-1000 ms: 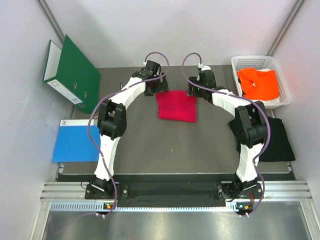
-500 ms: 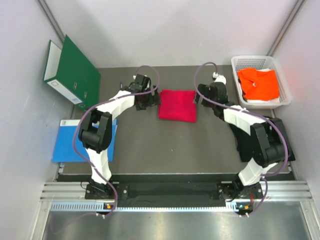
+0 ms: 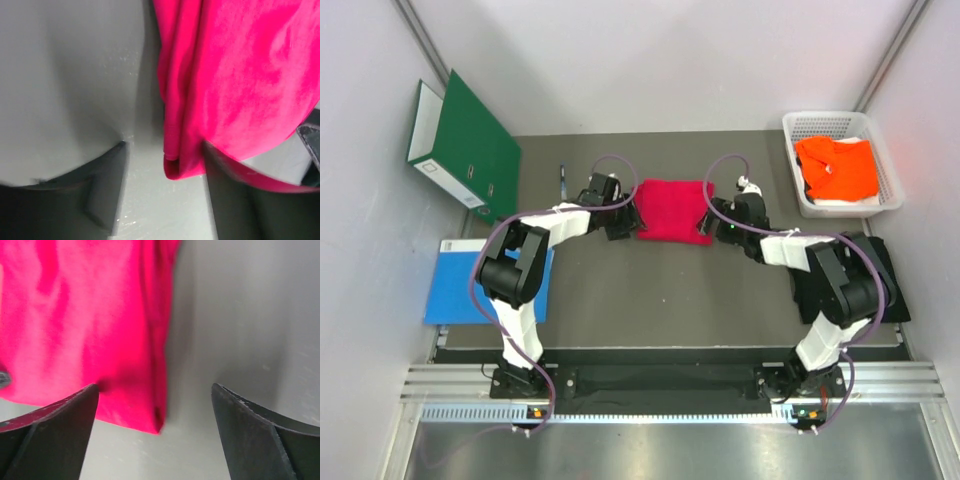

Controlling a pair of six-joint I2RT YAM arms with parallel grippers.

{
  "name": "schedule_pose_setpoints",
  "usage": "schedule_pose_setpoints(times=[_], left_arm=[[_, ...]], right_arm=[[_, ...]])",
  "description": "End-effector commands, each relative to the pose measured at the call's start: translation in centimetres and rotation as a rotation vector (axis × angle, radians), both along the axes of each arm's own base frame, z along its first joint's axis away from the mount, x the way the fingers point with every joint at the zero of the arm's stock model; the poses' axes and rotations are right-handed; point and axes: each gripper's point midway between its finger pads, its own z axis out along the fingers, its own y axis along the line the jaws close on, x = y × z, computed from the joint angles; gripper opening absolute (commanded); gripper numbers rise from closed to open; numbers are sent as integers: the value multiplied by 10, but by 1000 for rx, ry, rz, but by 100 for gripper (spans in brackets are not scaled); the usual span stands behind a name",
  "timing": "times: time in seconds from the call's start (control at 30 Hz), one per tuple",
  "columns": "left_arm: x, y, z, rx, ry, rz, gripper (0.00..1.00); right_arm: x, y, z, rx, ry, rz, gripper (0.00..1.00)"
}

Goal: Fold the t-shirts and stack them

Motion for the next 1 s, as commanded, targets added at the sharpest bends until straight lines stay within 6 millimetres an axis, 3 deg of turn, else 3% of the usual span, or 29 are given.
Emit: schedule_pose_setpoints(times=[0.0, 0.07, 0.1, 0.3, 0.47, 0.57, 0.6, 0.63, 0.67, 0.7, 0.73, 0.77, 0.8, 0.83, 0.9, 0.93, 0.97], left_arm=[[2, -10, 7, -48, -33, -18, 39], [1, -8, 1, -35, -15, -14, 12], [1, -8, 0, -28, -5, -10, 0], [-15, -1, -22, 39, 103, -30, 0], [-24, 7, -30, 77, 130, -19, 0], [-29, 6, -31, 75, 137, -30, 0], [-32, 5, -32, 76, 146, -38, 0], [-33, 6, -31, 84, 147, -36, 4], [-36, 7, -31, 95, 147, -42, 8], [-39, 9, -30, 105, 147, -44, 26], [-39, 11, -22, 114, 125, -37, 42], [-45, 14, -22, 134, 125, -37, 53], [-49, 16, -19, 152, 117, -35, 70], [-53, 21, -5, 172, 90, -25, 76], [-61, 30, 3, 254, 50, -11, 87], [-64, 34, 20, 265, 7, 3, 90], [-72, 34, 22, 276, -7, -4, 92]], right_arm=[[3, 24, -5, 109, 5, 38, 79], [2, 28, -15, 117, 34, 40, 64], [2, 30, -18, 126, 44, 39, 48], [-6, 24, -39, 77, 131, 16, 12], [-9, 15, -42, 25, 149, 2, 9], [-10, 18, -39, 22, 141, 23, 14], [-14, 18, -39, 9, 148, 36, 31], [-14, 18, -33, 0, 131, 41, 41], [-15, 16, -28, -11, 117, 39, 60], [-24, 9, -30, -54, 119, 30, 69], [-22, 3, -8, -71, 57, 8, 78], [-26, -2, 2, -94, 34, -7, 95], [-34, -14, 6, -164, 9, -39, 100], [-42, -22, 29, -192, -30, -54, 100], [-54, -42, 59, -280, -105, -110, 100], [-68, -56, 57, -346, -71, -126, 100], [-72, -73, 65, -416, -86, -183, 100]])
